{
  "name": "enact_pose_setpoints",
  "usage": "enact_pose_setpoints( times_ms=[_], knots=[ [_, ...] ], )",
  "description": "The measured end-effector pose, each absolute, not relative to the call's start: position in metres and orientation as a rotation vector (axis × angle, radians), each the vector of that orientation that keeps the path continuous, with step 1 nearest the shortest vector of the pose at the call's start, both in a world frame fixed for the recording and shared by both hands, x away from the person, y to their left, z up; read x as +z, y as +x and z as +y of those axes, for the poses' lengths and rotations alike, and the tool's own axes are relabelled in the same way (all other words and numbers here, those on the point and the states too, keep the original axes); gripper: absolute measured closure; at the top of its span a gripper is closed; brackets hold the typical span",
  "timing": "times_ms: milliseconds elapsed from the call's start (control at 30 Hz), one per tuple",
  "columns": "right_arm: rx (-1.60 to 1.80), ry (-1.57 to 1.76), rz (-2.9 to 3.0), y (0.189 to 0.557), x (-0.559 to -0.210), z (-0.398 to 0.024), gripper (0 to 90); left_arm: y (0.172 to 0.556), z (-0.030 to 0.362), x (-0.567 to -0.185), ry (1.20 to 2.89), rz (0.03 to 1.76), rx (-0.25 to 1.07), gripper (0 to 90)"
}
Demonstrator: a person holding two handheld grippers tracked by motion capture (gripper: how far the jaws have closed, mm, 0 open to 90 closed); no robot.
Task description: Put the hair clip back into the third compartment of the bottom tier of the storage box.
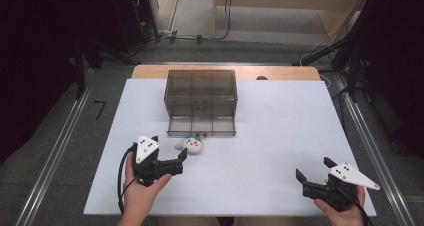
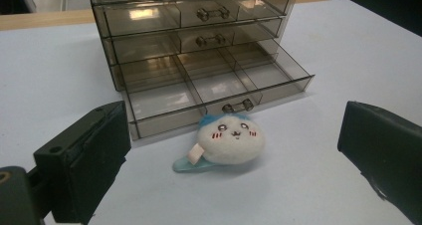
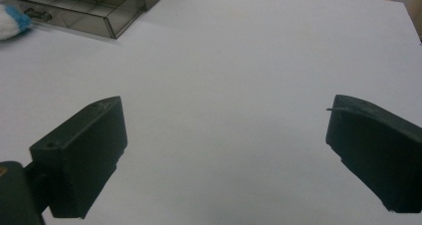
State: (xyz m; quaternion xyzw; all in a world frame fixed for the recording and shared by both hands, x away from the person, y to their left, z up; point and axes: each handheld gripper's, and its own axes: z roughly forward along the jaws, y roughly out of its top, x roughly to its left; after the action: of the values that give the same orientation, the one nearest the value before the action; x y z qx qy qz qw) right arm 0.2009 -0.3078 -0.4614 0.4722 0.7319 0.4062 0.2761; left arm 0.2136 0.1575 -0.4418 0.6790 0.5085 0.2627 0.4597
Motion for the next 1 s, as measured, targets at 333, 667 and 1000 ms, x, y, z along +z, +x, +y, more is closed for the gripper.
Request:
enact_pose_setpoints(
  times_ms=[333, 667, 1000],
  knots=[
    [1.092, 1.268, 1.969, 0.201, -0.462, -0.308, 1.5, 0.224, 0.147, -0.445, 1.704, 1.276, 0.620, 1.1],
    [1.090, 1.270, 1.972, 0.202, -0.463, -0.308, 1.5, 0.235, 0.136, -0.451, 1.728, 1.304, 0.599, 1.1],
    [1.092, 1.266, 1.975, 0.202, -0.463, -0.310, 1.5, 0.245, 0.128, -0.459, 1.751, 1.332, 0.572, 1.9]
  ],
)
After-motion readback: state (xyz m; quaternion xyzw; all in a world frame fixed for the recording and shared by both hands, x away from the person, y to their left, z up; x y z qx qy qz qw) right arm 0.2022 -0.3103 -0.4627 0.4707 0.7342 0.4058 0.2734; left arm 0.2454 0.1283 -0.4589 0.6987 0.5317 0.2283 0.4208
